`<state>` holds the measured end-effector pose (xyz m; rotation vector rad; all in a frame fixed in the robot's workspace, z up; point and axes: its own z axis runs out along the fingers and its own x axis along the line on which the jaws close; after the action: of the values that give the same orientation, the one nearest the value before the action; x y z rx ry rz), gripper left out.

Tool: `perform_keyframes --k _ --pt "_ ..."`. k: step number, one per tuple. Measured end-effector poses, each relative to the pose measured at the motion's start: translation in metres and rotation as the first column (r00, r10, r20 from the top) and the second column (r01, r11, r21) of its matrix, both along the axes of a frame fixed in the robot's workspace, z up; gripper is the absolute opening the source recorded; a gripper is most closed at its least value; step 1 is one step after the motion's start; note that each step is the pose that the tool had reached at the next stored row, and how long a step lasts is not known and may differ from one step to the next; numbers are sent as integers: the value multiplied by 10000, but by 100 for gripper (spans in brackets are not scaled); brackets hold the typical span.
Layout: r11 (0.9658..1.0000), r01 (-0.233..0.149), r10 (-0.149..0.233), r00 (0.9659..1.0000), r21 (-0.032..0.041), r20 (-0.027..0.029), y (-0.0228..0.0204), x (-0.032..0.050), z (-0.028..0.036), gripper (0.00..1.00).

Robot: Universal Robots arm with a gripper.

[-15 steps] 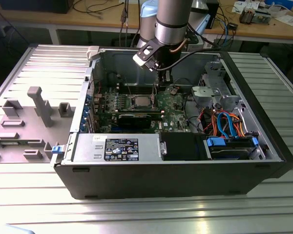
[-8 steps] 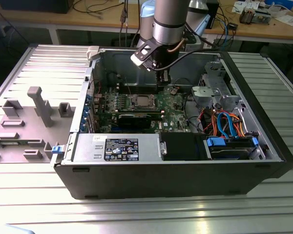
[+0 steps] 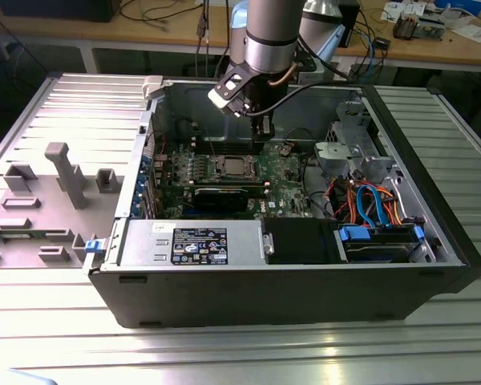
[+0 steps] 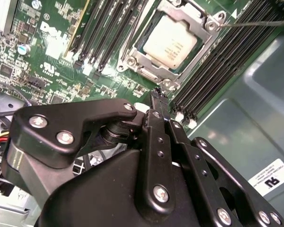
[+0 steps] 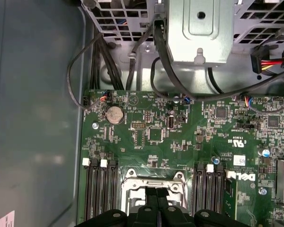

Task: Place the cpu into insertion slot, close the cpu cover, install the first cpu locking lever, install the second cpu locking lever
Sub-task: 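Close the cpu cover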

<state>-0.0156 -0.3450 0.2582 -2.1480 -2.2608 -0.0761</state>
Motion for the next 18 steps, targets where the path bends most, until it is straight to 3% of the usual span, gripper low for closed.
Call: perform_keyframes --k 4,18 --pt "10000 0 0 10000 0 -1 0 -36 -4 11" --pt "10000 -9 9 10000 0 0 0 -40 -6 11"
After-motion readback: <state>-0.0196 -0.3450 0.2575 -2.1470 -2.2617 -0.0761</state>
